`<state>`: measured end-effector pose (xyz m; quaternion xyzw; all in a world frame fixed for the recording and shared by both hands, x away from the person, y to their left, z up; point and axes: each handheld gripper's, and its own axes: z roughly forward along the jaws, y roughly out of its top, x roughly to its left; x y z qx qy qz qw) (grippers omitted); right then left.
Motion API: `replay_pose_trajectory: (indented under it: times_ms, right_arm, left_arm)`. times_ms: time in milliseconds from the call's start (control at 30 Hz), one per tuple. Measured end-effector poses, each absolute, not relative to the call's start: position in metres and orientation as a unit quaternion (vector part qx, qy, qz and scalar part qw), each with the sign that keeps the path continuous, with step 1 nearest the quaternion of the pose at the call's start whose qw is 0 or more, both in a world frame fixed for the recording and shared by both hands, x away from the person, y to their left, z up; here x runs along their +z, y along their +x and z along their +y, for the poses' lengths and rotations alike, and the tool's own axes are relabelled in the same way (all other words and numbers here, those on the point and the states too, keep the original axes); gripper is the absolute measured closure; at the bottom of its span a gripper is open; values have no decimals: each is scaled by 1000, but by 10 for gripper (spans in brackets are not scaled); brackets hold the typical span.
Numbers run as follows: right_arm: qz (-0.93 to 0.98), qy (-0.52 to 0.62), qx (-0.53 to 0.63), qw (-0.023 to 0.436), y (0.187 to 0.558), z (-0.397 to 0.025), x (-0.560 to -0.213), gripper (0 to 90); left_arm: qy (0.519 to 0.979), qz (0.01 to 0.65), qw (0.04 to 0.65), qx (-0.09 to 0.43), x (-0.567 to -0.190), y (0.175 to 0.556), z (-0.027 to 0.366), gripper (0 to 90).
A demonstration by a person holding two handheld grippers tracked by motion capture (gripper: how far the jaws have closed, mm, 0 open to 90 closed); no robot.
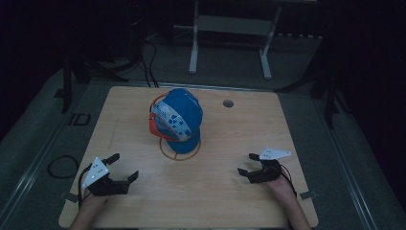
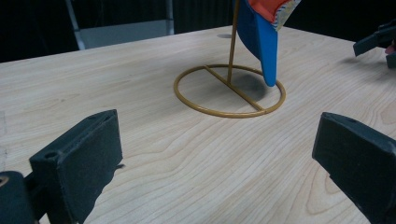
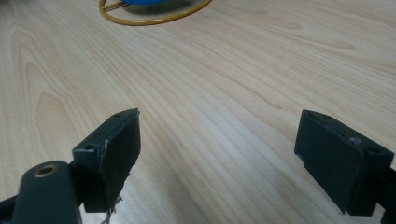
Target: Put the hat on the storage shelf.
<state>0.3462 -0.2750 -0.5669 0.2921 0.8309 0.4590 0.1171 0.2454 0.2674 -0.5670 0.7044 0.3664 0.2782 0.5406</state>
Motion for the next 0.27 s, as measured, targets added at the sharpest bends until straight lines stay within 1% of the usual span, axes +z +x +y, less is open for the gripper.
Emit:
replay_pose_trajectory:
  times_ms: [267]
  right_arm:
    - [823, 303, 467, 114, 349, -290, -566, 145]
  left_arm:
    - [702, 369, 543, 276, -567, 245, 269, 20]
